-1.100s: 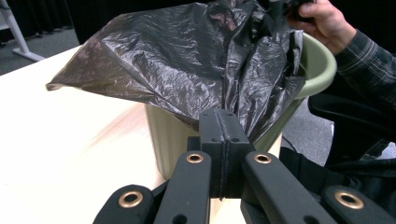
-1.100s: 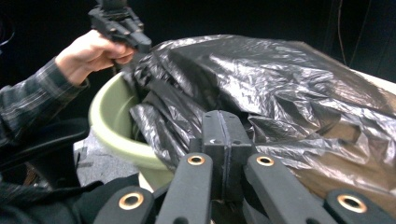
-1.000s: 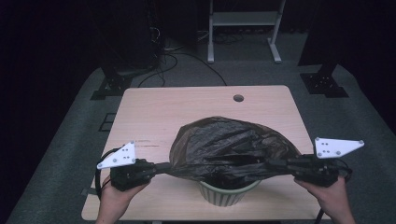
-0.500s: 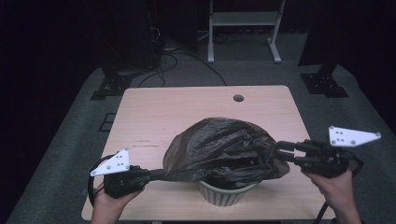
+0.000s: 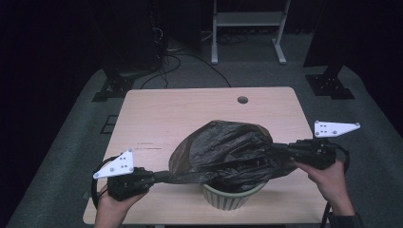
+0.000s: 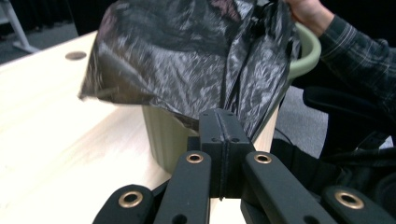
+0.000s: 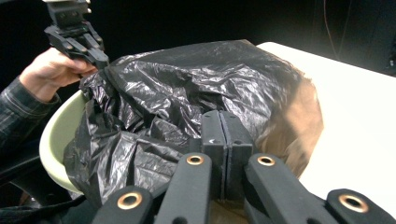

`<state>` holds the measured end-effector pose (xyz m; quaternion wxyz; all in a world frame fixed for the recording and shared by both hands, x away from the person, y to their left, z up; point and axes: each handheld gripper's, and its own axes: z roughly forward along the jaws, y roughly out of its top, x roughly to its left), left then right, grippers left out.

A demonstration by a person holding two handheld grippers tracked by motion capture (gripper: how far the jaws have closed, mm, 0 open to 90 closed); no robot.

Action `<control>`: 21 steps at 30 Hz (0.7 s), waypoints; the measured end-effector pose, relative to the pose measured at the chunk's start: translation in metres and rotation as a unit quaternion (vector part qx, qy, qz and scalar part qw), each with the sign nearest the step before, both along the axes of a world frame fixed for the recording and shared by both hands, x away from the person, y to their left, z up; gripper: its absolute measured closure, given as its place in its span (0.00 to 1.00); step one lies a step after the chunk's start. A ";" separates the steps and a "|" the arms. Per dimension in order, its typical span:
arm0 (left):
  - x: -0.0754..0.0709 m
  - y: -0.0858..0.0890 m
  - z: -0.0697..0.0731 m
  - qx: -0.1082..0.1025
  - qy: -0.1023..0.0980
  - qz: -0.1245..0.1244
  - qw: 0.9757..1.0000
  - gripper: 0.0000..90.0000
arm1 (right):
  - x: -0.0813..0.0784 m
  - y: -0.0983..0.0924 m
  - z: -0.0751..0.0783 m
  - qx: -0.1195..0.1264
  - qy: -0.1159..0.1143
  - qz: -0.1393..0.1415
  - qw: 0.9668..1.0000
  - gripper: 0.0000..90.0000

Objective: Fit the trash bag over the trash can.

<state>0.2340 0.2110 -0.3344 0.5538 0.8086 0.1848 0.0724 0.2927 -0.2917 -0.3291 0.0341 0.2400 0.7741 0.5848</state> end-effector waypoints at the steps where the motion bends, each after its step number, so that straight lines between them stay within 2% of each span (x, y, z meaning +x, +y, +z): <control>1: 0.001 -0.002 0.002 -0.002 -0.003 -0.002 1.000 1.00 | 0.000 0.000 0.001 -0.002 0.001 -0.001 1.000 1.00; 10: 0.019 -0.039 0.024 -0.015 -0.037 -0.030 0.999 1.00 | 0.002 0.010 0.015 0.010 -0.027 -0.004 1.000 1.00; 15: 0.036 -0.066 0.023 -0.009 -0.033 -0.050 0.998 1.00 | 0.005 0.019 0.019 0.014 -0.035 0.002 0.999 1.00; 19: 0.048 -0.086 0.019 0.005 -0.026 -0.060 0.998 0.99 | 0.005 0.027 0.022 0.022 -0.045 0.012 0.999 1.00; 21: 0.052 -0.094 0.018 0.013 -0.024 -0.060 0.998 0.95 | 0.004 0.034 0.023 0.021 -0.049 0.019 0.998 1.00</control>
